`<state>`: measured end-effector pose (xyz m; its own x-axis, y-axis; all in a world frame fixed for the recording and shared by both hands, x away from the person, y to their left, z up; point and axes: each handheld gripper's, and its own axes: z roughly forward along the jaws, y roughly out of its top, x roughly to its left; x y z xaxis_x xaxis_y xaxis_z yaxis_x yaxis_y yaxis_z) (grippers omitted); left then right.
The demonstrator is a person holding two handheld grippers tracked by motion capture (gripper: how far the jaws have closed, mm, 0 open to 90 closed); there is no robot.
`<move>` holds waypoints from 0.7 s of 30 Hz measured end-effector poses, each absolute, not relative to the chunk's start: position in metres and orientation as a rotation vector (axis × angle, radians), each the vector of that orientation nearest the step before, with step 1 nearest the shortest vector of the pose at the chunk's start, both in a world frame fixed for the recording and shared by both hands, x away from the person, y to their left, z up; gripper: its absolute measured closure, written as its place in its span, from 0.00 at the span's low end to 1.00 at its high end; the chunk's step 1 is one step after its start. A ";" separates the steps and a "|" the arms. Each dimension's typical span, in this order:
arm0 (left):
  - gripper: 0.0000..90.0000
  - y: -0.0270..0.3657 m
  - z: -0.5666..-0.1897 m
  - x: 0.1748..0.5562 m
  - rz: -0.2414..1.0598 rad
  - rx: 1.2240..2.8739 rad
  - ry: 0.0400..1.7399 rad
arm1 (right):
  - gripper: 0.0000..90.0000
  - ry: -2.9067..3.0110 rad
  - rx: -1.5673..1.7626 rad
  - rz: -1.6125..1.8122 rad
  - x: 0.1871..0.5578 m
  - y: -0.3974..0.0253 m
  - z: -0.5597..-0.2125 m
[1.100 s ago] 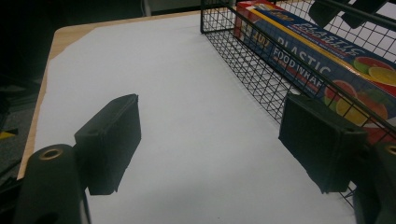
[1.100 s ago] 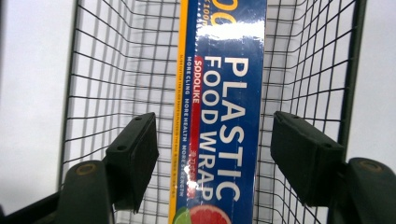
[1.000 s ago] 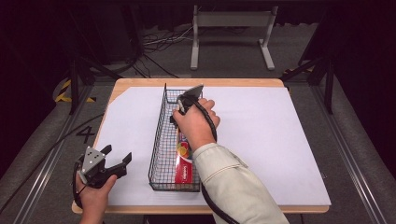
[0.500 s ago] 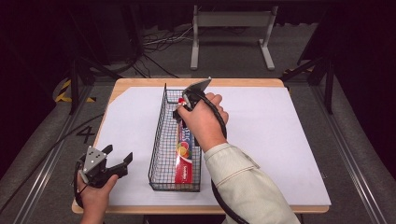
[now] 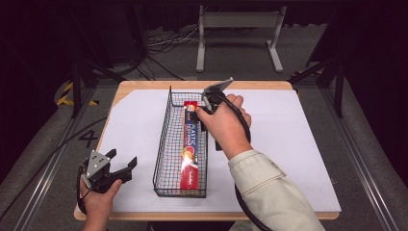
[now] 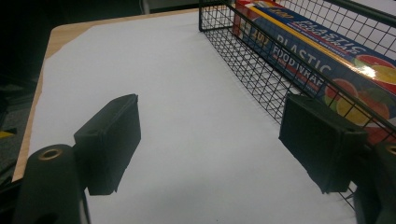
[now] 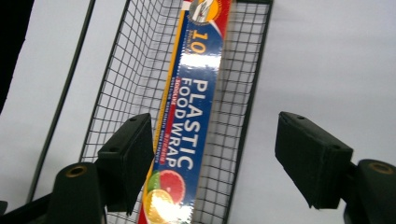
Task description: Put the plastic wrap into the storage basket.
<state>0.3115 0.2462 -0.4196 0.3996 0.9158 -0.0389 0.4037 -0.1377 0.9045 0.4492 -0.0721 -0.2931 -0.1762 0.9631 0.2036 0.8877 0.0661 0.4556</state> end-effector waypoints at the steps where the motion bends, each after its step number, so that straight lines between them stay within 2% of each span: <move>1: 0.23 0.246 -0.419 0.312 0.689 1.730 1.164 | 0.31 2.179 1.905 0.745 0.448 -0.076 -0.292; 21: 0.23 0.245 -0.422 0.314 0.676 1.749 1.177 | 0.28 2.190 1.771 0.946 0.429 -0.182 -0.287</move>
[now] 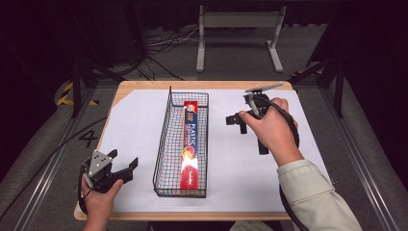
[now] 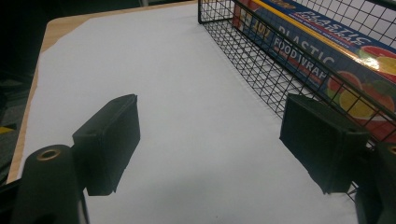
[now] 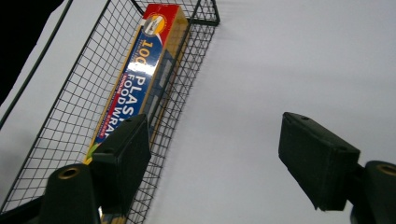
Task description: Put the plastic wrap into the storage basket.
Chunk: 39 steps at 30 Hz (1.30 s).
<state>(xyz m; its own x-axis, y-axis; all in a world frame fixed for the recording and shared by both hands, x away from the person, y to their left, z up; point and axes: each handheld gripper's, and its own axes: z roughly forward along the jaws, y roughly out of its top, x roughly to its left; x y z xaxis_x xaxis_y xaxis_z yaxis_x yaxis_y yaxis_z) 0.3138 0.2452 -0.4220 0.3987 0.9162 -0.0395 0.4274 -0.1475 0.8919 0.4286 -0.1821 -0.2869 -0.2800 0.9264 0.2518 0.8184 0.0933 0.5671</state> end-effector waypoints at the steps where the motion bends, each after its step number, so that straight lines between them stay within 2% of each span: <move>1: 0.23 0.246 -0.422 0.314 0.677 1.752 1.174 | 0.28 2.188 1.774 0.947 0.428 -0.187 -0.287; 14: 0.23 0.244 -0.422 0.314 0.677 1.756 1.172 | 0.26 2.191 1.718 0.990 0.418 -0.225 -0.293; 28: 0.23 0.243 -0.423 0.315 0.675 1.760 1.165 | 0.25 2.151 1.577 1.148 0.397 -0.258 -0.335; 39: 0.23 0.244 -0.424 0.314 0.674 1.768 1.173 | 0.23 2.177 1.513 1.078 0.387 -0.273 -0.366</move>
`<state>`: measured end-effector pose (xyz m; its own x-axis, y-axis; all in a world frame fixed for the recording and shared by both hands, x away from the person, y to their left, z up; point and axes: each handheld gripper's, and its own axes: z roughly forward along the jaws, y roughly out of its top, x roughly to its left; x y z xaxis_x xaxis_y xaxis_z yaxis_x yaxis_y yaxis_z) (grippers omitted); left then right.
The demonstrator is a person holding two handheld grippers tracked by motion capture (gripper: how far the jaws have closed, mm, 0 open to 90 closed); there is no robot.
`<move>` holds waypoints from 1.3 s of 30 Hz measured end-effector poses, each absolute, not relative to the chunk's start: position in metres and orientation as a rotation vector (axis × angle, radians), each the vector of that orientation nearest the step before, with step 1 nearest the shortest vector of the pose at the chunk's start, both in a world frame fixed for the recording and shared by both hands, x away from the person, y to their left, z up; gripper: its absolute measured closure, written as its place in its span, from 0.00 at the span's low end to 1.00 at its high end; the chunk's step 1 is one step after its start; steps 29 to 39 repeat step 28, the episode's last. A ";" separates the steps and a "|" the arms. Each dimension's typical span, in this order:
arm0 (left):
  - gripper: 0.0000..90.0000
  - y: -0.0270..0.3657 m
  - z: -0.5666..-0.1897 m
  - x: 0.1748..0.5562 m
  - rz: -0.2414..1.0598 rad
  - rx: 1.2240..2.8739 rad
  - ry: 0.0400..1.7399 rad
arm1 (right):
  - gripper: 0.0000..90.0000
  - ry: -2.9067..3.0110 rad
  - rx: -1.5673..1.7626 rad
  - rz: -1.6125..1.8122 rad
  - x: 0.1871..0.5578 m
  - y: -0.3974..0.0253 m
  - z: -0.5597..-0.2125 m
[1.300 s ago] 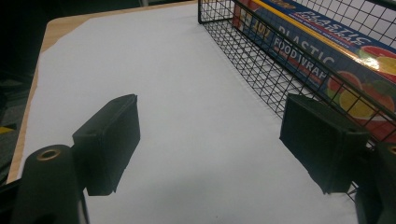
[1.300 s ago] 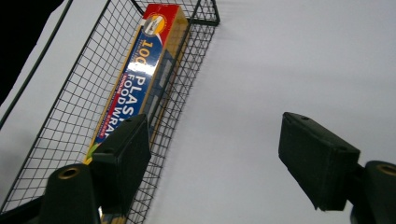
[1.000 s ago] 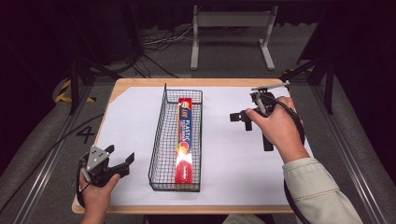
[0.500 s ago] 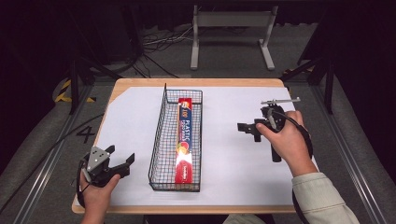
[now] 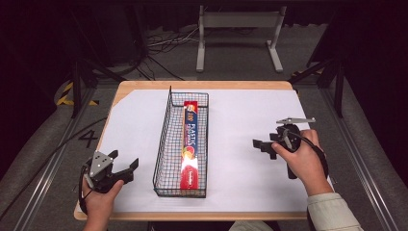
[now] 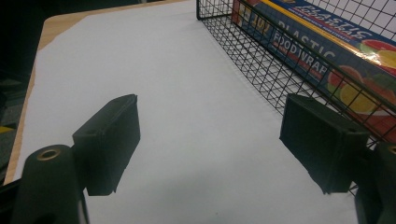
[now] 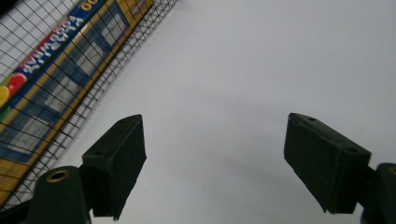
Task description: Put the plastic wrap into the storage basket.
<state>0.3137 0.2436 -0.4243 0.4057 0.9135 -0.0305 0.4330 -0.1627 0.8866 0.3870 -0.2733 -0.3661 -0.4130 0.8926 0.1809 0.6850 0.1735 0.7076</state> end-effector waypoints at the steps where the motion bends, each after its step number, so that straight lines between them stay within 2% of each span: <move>1: 0.23 0.244 -0.424 0.314 0.674 1.768 1.173 | 0.23 2.177 1.513 1.078 0.387 -0.273 -0.366; 17: 0.23 0.242 -0.427 0.315 0.670 1.790 1.166 | 0.22 2.163 1.475 1.088 0.374 -0.284 -0.413; 39: 0.22 0.242 -0.429 0.316 0.666 1.800 1.174 | 0.21 2.169 1.428 1.122 0.366 -0.283 -0.422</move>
